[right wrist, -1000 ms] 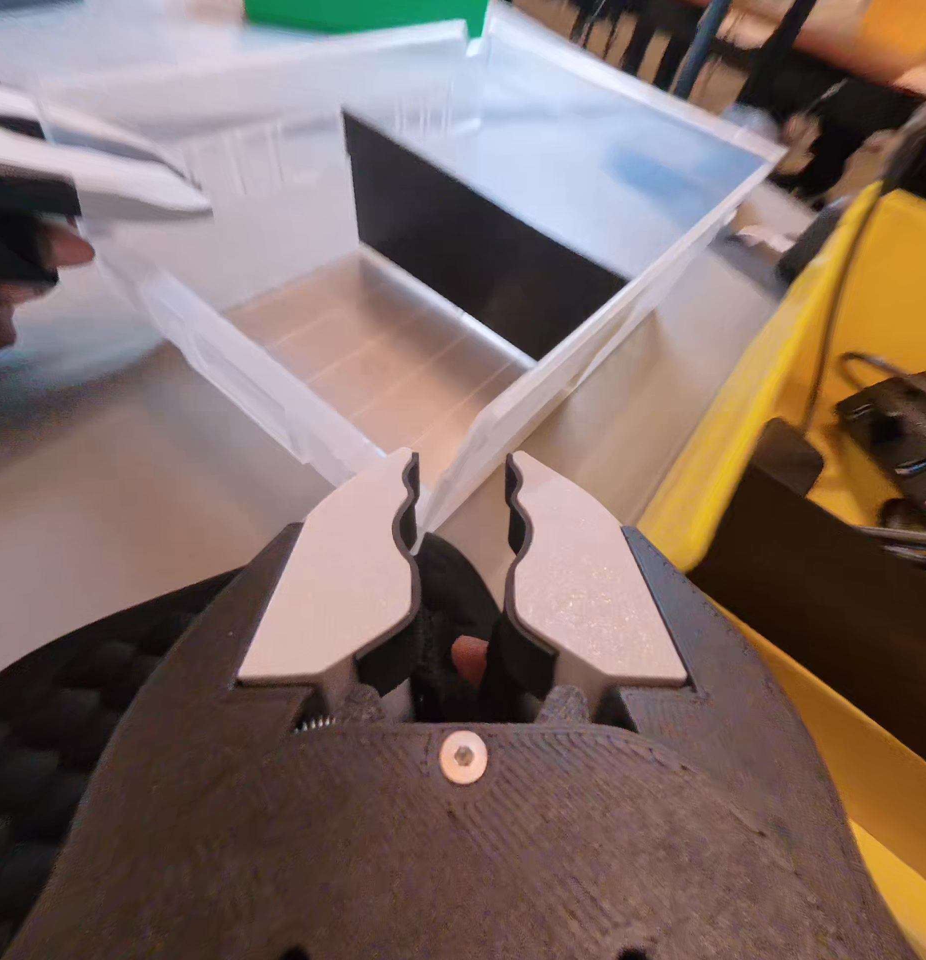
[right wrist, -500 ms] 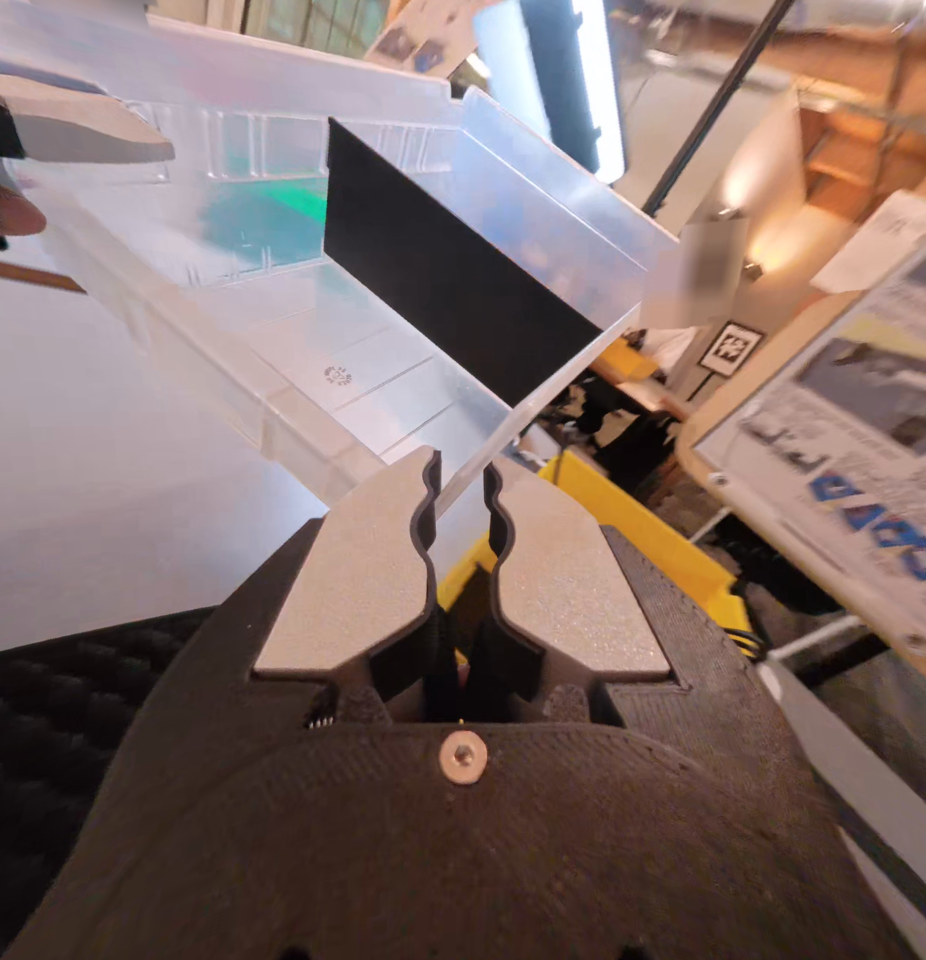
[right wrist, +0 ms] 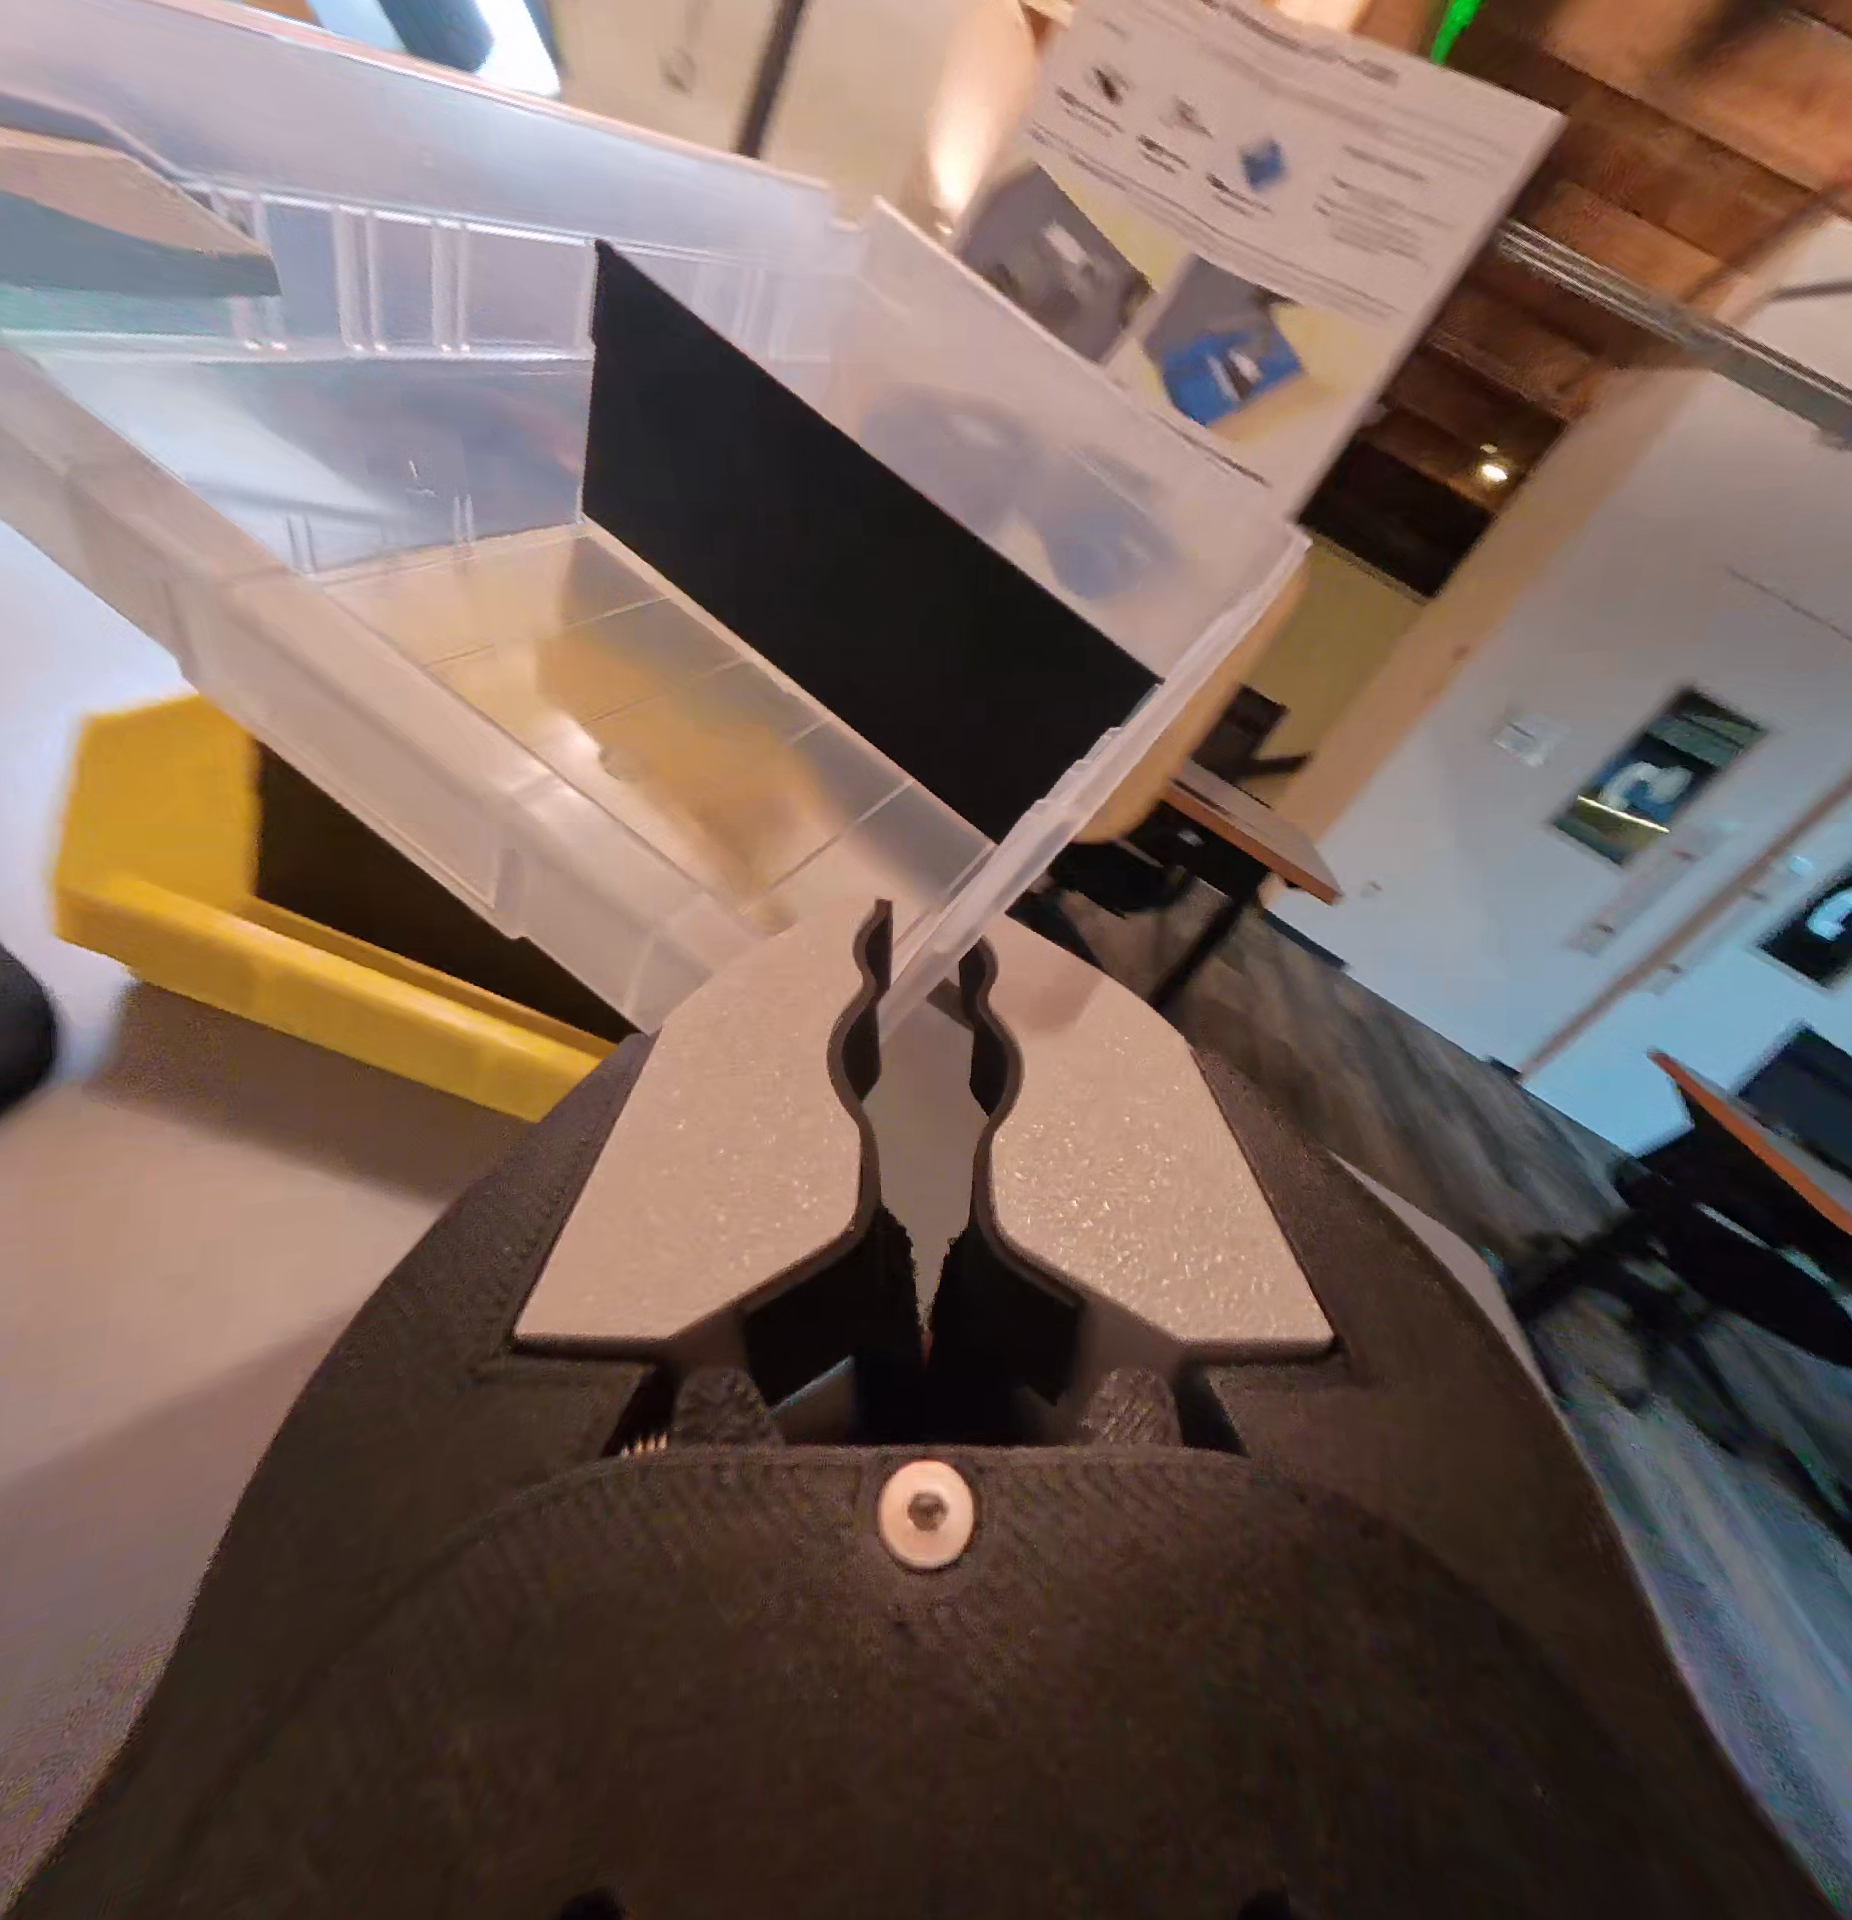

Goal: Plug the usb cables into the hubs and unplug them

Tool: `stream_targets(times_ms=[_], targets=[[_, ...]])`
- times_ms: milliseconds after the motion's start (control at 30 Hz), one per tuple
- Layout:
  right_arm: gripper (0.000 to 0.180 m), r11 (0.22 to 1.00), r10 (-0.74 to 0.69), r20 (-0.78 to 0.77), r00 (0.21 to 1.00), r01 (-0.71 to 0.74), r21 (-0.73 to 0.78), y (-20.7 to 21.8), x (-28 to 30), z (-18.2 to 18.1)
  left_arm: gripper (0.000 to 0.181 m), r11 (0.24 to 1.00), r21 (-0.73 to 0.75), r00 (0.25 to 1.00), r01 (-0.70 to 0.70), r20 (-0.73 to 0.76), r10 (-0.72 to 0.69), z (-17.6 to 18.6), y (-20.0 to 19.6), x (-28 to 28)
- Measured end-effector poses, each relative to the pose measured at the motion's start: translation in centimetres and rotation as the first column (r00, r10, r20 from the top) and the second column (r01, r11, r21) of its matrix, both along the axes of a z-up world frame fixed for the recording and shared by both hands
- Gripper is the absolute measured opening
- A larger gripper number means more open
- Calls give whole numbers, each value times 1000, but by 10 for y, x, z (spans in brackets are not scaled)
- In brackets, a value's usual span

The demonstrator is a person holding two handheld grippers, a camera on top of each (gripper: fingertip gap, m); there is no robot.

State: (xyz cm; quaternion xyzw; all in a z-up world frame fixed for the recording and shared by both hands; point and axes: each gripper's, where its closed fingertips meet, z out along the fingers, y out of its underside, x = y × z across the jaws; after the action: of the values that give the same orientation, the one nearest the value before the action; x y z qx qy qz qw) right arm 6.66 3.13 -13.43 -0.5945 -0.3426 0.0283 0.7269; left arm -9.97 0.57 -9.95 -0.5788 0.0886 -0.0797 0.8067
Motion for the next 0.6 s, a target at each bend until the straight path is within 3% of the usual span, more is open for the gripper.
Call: stream_targets(times_ms=[233, 600], targets=[[12, 976, -212, 48, 976, 214, -30, 18, 108, -27, 18, 979, -130, 985, 159, -40, -166, -35, 54, 105], [10, 939, -286, 49, 957, 290, -183, 56, 187, -108, 20, 913, -347, 950, 213, -144, -276, -118, 110, 187]])
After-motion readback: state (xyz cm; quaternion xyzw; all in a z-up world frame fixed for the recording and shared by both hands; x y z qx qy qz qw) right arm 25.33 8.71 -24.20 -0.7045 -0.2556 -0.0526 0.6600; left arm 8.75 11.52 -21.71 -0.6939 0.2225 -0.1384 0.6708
